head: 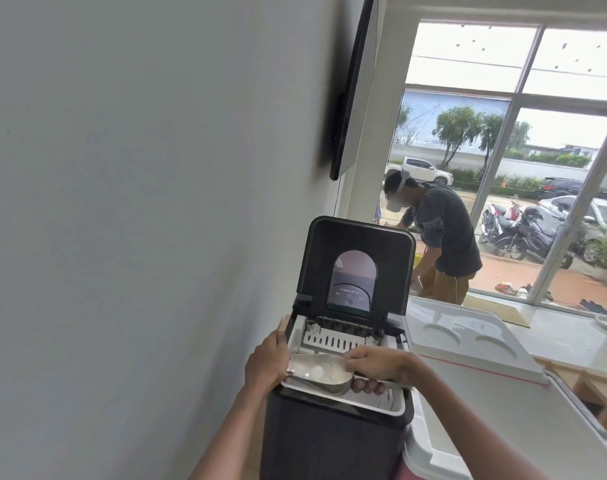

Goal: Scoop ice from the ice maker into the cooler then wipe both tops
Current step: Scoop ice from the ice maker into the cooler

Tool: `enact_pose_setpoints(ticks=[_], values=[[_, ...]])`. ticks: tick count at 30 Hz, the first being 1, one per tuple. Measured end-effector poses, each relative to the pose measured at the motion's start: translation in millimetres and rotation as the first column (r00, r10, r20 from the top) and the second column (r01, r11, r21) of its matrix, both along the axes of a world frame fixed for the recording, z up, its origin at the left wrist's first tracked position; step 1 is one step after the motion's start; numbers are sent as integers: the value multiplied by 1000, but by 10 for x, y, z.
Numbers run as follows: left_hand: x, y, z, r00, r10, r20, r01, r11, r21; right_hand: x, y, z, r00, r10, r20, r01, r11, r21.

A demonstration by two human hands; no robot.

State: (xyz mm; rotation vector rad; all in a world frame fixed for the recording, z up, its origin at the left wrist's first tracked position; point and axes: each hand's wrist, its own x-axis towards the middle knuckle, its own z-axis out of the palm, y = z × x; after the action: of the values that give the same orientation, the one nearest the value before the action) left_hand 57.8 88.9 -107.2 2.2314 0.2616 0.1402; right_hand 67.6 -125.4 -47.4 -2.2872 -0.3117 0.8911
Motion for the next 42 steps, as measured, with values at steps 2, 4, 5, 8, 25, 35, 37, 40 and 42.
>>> enact_pose_setpoints(ticks=[2,4,5,8,25,35,37,40,42], values=[[-6,6,-7,1000,2,2,-2,1000,-7,-6,-24,-13,1000,-9,-8,10,1000,7],[-3,7,-5,1000,13,11,-13,1000,-18,-18,-80,11,1000,-31,-3,31,999,23],[0,3,-3,1000,18,18,-18,1000,-16,-17,-128,33,999,-45,5,45,999,30],[24,37,-15,999,35,38,-35,999,-21,-3,-283,145,997,-75,16,74,996,46],[94,36,-125,996,72,44,-71,997,-31,-359,-2104,327,887,-380,263,432,884,-181],[9,-2,-55,995,84,44,-86,996,34,-503,-2125,199,771,-100,629,522,666,-533],[-1,-16,-49,996,78,46,-81,995,62,-499,-2083,308,739,-89,668,521,704,-483],[-6,-49,-39,996,80,50,-85,992,96,-478,-1940,508,696,-92,712,478,799,-364],[-4,-44,-26,995,82,54,-87,991,103,-455,-1761,614,659,-116,743,451,851,-268]])
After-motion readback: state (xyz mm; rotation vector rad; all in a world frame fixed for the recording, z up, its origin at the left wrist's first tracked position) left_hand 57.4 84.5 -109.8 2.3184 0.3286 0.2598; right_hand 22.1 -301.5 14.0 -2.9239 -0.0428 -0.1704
